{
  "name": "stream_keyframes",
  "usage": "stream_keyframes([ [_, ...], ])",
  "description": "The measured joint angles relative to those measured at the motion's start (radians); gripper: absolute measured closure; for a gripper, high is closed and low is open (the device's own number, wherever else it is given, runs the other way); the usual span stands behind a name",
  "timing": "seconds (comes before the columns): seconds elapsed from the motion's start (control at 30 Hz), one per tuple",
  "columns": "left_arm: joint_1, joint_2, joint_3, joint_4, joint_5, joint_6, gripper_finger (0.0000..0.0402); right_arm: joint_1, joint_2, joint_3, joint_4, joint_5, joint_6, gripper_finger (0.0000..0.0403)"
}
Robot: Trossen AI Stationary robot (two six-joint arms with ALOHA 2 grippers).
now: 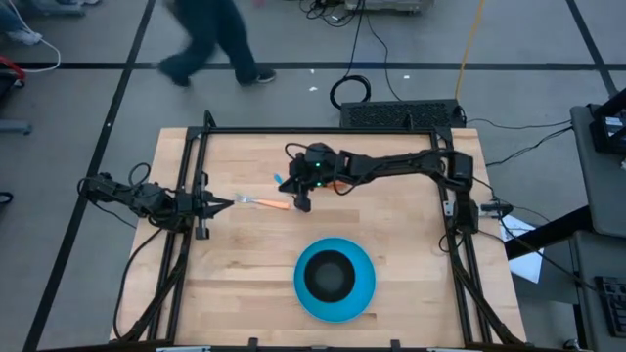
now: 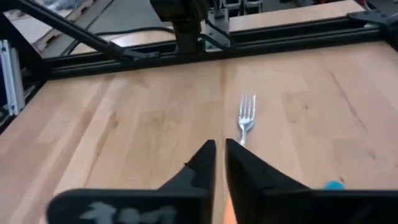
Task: Set table place
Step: Put the orange fork on the left side of the blue plate
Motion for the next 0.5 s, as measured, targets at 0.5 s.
stream_keyframes([
  [0.5, 0.000, 0.000, 0.000, -0.001, 0.001, -0.017, 0.0385, 0.023, 0.185, 0.127, 0.003, 0.022, -0.002, 0.0222],
])
